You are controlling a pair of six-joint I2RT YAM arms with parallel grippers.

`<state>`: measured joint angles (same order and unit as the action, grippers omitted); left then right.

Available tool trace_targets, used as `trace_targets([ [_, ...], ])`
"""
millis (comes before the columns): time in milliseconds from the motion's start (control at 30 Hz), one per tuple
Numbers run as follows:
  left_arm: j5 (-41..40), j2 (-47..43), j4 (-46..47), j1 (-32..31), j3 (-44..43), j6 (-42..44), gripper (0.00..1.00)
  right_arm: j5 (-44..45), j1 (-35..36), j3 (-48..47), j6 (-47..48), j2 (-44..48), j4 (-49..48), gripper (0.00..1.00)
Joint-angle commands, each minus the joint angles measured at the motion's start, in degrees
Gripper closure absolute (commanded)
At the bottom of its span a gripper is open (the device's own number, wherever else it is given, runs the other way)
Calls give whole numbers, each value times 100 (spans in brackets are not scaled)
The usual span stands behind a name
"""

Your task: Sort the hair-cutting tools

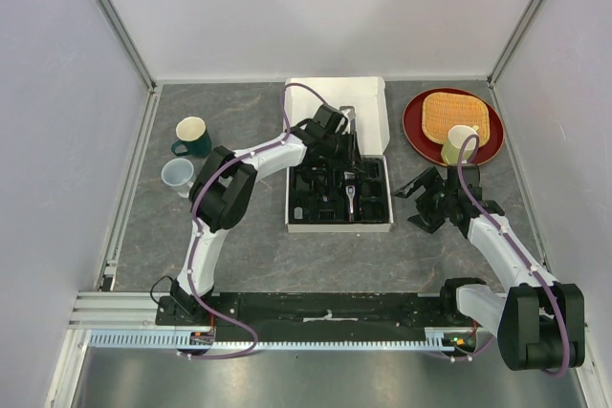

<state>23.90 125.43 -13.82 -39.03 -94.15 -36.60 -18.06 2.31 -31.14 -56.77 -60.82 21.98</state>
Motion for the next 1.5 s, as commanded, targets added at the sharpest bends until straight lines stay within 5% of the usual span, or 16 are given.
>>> trace_targets([
  [0,-307,-352,-156,9,-42,241,70,93,7,64,26,17,0,7],
  [767,-9,-520,873,-105,257,-75,79,84,-2,90,52,-53,0,7],
  [1467,-280,61,565,-184,-68,-207,81,66,-2,38,61,-62,0,7],
])
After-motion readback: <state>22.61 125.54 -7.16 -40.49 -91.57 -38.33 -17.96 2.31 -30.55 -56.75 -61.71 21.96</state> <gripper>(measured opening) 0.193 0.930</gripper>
